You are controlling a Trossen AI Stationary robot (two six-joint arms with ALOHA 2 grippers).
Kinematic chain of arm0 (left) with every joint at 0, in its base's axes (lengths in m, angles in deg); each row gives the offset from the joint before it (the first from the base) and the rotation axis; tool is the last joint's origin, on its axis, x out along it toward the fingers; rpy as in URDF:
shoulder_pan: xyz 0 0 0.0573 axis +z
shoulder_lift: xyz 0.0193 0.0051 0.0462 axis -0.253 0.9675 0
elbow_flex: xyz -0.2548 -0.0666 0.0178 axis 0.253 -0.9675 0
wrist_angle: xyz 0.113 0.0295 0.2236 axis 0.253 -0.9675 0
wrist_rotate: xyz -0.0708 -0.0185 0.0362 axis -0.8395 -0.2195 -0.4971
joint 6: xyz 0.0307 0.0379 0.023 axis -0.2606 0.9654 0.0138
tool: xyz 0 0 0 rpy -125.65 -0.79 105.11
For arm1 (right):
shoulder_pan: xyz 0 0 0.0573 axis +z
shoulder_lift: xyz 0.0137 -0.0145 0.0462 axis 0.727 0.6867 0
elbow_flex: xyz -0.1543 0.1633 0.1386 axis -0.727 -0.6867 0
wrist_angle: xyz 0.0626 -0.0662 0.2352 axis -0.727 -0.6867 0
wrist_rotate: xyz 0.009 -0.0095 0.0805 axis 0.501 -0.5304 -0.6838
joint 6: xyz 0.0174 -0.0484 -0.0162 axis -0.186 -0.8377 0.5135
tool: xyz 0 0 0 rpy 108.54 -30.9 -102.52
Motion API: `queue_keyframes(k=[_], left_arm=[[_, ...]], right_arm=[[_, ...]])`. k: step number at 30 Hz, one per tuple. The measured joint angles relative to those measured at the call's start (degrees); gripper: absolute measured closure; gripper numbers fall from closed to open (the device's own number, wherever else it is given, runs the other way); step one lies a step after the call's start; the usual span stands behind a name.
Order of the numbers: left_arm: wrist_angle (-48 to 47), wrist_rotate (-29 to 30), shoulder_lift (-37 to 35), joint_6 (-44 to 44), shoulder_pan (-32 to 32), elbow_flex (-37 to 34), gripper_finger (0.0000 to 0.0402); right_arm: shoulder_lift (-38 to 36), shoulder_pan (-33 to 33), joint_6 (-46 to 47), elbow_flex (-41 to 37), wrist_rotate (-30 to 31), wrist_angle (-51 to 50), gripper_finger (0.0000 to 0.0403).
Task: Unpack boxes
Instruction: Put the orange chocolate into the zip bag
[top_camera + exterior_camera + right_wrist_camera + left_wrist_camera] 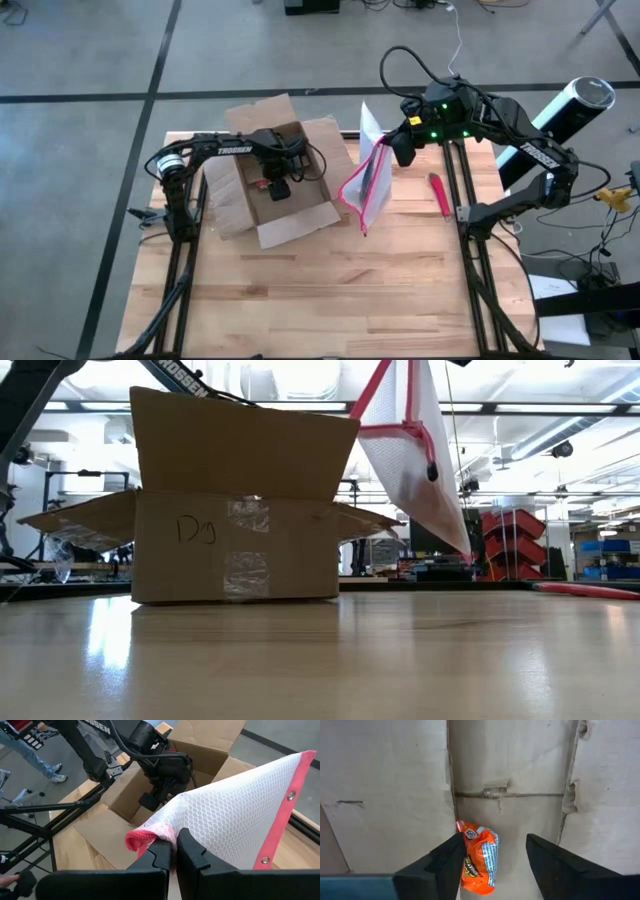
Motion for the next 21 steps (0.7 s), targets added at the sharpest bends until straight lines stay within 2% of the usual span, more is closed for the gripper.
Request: queue_keyframes(k=[7,12,18,21], left_arm=[[-1.9,0.0,-0.1,-0.7,-0.5,0.9,0.0208],[-2.0,0.2,-0.1,-1.1,-0.5,1.4,0.0187],[-1.8,4.6,-0.2,0.5,-0.4,2.0,0.0157],[-1.9,5.0,-0.2,0.9,-0.1,2.0,0.0147]], right_arm=[[0.0,0.0,0.0,0.0,0.0,0.0,0.0403],[0.0,0.0,0.0,0.0,0.0,0.0,0.0403],[0.0,0.0,0.0,0.0,0.0,0.0,0.0403],[0.0,0.0,0.0,0.0,0.0,-0.1,0.0403]])
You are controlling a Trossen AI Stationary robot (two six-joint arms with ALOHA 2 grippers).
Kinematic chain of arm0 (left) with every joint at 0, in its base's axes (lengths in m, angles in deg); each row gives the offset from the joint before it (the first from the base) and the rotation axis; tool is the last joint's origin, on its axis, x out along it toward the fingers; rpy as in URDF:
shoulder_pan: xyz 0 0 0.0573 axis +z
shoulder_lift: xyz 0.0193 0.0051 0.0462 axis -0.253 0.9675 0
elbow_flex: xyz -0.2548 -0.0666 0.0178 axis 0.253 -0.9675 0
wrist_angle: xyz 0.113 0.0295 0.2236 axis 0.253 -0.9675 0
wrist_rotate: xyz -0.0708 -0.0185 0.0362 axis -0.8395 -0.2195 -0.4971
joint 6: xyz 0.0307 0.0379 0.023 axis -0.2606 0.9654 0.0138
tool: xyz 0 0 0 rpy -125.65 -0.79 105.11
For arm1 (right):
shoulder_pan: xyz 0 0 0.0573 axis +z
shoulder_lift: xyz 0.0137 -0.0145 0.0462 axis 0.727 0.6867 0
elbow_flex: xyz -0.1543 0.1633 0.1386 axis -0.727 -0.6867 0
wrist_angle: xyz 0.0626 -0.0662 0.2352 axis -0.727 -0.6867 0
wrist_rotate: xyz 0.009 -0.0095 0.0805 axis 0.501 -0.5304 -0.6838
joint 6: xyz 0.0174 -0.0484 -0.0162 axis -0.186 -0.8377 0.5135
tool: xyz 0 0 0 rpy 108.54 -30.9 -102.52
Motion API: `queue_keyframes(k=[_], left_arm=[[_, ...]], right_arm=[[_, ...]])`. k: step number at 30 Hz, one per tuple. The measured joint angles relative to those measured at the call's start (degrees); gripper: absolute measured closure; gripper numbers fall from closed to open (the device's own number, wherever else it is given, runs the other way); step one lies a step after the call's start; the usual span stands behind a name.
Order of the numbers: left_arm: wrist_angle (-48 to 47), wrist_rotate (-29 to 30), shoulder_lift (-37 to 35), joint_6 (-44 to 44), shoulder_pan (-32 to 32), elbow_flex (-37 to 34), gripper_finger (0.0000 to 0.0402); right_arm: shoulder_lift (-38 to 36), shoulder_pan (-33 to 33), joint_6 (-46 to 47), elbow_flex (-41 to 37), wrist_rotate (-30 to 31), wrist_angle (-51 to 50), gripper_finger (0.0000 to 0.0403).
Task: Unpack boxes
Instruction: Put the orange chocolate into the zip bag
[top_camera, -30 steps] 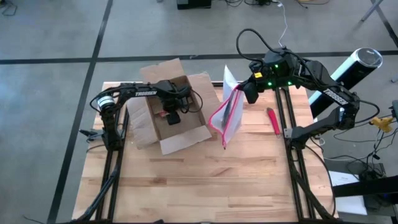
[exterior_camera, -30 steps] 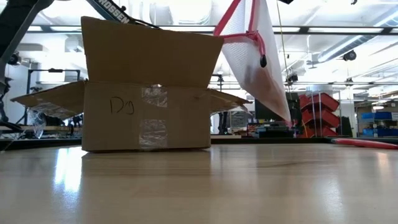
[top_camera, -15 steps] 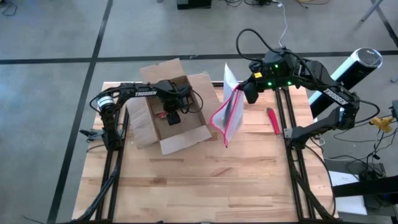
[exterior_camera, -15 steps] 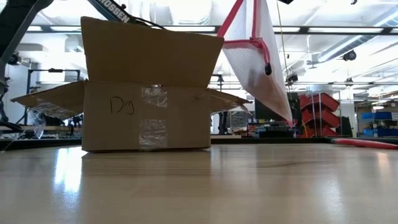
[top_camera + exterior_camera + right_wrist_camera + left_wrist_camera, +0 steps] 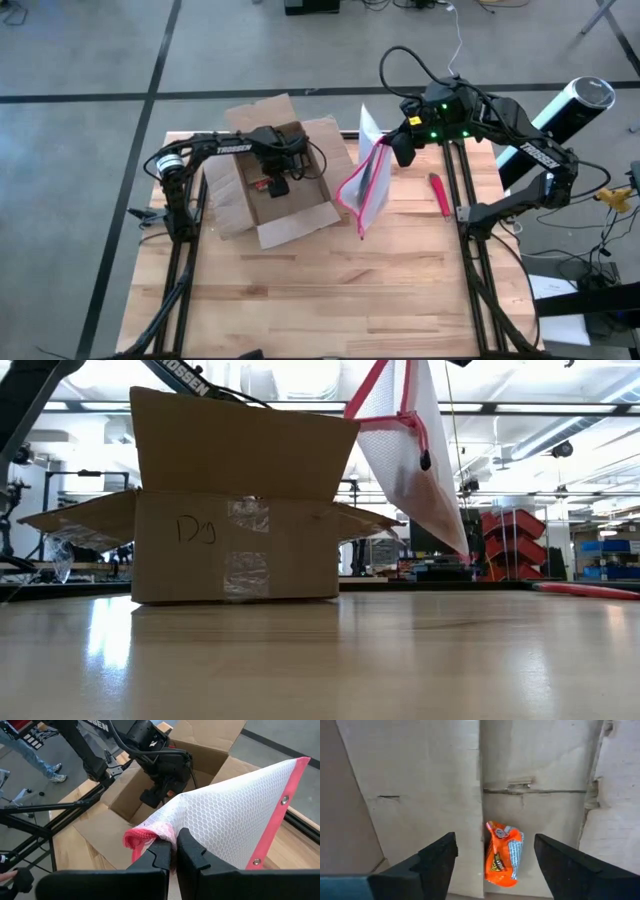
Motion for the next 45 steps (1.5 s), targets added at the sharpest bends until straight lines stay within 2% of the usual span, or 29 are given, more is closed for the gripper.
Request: queue_keyframes(k=[13,45], left_arm=[[-0.4,-1.1,0.0,-0.1,0.0,-1.9,0.0150],[0.3,-5.5,0.0,-1.0,0.1,-2.5,0.0125]], right_arm=[[0.0,0.0,0.0,0.0,0.0,0.0,0.0403],[0.0,0.0,0.2,0.0,0.0,0.0,0.0403]])
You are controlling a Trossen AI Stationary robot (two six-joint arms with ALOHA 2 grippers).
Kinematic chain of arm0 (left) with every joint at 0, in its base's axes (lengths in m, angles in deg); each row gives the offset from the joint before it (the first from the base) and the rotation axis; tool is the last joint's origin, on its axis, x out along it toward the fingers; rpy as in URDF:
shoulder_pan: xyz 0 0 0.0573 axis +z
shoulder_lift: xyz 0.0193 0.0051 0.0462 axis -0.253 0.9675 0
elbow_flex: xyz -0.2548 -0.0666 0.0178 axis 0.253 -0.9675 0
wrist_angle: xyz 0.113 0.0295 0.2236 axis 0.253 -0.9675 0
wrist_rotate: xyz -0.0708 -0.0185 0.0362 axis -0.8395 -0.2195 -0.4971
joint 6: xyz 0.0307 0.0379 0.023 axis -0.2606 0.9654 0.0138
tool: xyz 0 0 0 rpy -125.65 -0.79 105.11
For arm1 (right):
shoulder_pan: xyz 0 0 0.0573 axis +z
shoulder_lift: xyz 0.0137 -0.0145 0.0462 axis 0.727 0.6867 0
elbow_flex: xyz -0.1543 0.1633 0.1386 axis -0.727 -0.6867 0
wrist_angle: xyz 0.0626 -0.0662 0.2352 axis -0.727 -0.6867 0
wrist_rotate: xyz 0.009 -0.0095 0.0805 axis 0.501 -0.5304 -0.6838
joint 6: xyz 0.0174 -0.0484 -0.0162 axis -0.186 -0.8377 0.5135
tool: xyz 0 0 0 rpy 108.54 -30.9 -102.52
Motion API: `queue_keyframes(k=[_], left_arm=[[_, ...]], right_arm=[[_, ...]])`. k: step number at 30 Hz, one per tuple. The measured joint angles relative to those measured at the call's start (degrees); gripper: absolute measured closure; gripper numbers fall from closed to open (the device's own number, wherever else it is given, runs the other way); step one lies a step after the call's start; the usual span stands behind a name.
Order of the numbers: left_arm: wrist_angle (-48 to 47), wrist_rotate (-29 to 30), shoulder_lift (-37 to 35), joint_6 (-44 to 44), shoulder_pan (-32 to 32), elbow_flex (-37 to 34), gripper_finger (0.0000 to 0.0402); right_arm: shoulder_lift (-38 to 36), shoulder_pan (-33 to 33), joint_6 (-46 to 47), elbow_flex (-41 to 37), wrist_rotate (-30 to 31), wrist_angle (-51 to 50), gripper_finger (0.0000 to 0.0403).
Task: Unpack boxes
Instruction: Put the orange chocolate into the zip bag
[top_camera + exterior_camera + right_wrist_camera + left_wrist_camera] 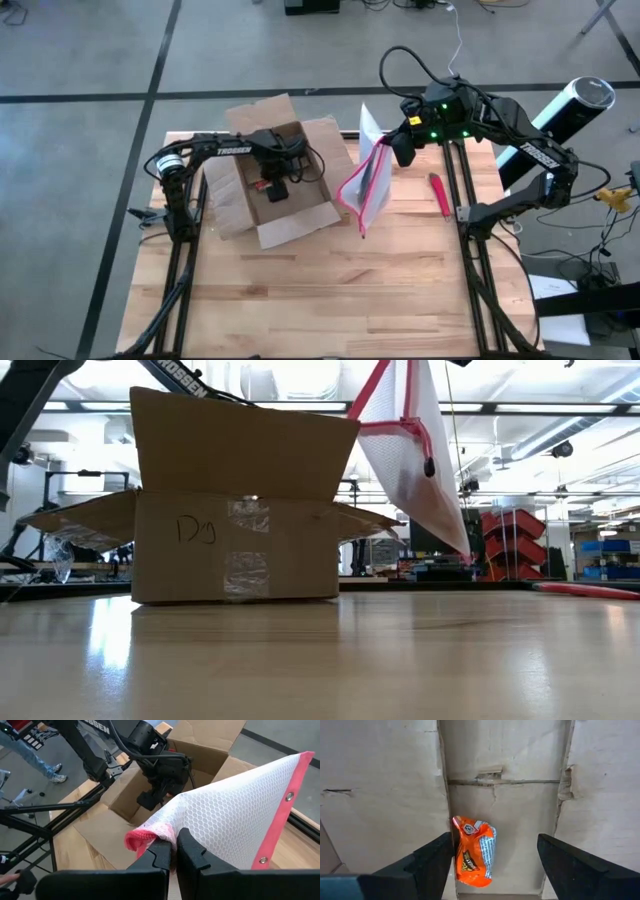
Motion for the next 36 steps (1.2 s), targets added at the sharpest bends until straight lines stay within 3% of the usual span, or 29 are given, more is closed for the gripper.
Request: queue_keyframes(k=[16,19,30,36], left_arm=[[6.6,-0.2,-0.3,-1.5,0.0,-7.6,0.0133],[6.7,-0.4,-0.3,-1.6,-0.1,-7.4,0.0167],[7.4,-3.0,-0.2,-2.6,-0.1,-7.1,0.0355],[6.8,-2.7,-1.2,-3.2,0.1,-6.5,0.0370]], right_arm=[[0.0,0.0,0.2,0.0,0.0,0.0,0.0403],[0.0,0.0,0.2,0.0,0.0,0.0,0.0403],[0.0,0.0,0.2,0.0,0.0,0.0,0.0403],[0.0,0.0,0.2,0.0,0.0,0.0,0.0403]])
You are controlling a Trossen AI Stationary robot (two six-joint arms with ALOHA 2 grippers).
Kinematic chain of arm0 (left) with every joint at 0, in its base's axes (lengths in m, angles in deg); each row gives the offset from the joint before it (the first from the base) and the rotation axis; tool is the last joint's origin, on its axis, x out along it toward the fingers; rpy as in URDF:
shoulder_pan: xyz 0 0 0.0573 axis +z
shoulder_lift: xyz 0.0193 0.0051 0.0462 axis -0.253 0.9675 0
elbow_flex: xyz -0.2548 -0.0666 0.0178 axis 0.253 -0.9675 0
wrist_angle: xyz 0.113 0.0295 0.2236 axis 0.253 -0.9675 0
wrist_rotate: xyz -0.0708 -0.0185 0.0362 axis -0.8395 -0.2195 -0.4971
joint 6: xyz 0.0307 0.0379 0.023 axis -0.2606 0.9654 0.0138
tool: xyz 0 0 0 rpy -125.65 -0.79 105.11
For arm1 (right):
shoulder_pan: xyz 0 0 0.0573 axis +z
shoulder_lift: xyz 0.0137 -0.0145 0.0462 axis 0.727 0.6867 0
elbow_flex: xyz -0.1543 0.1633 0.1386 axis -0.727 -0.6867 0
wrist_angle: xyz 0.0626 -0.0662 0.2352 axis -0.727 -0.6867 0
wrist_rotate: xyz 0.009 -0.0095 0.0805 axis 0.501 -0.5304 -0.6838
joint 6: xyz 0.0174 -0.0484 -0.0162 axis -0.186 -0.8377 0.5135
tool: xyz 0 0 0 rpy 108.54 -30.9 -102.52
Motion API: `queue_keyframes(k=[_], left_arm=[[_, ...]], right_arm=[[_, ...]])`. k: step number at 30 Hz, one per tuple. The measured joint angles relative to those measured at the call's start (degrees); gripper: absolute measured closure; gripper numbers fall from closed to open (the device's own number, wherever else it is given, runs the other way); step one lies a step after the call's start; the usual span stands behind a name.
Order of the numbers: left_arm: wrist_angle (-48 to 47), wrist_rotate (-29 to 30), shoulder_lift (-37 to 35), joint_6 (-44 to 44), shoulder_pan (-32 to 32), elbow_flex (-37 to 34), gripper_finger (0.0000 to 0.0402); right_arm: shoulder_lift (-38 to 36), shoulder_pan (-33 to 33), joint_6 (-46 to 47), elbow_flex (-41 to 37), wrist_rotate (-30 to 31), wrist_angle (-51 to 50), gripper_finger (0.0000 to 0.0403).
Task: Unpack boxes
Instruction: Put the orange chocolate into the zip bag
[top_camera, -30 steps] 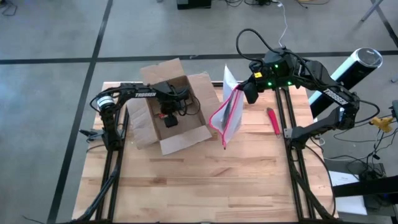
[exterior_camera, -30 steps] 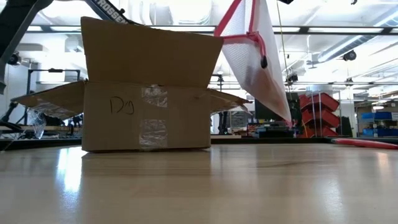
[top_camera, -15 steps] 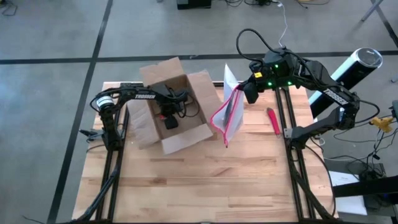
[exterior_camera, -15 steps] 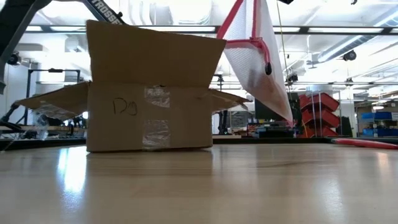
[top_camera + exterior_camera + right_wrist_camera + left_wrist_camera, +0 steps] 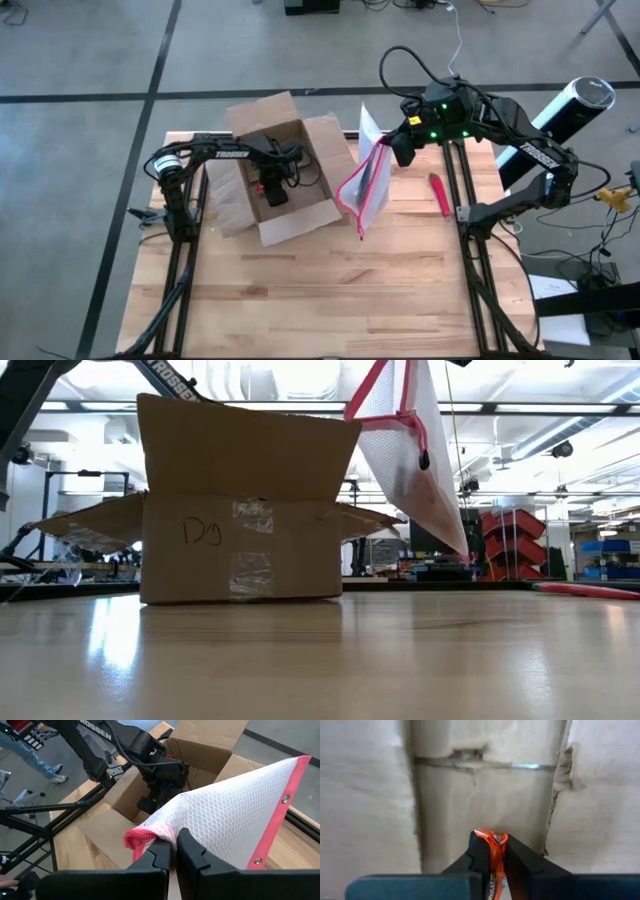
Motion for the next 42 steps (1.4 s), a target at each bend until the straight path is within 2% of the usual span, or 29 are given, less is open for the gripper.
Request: queue_keyframes(k=[11,19,23,31,42], left_arm=[[-4.8,-3.6,-4.6,-1.5,-0.2,11.0,0.0375],[-3.7,-15.2,-8.1,-5.6,-1.0,22.7,0.0376],[-1.4,-18.9,-8.4,-6.8,-2.5,29.6,0.0377],[8.6,-26.5,-8.4,-9.9,-7.5,37.1,0.0377],[25.5,-27.0,-8.4,-12.0,-16.9,37.6,0.0377]], right_arm=[[0.0,0.0,-0.3,0.0,0.0,0.0,0.0403],[0.0,0.0,-0.4,0.0,0.1,0.0,0.0403],[0.0,0.0,-0.4,0.0,0.2,0.0,0.0403],[0.0,0.0,-0.4,0.0,1.3,0.2,0.0403],[0.0,0.0,-0.4,0.0,2.8,0.5,0.0403]])
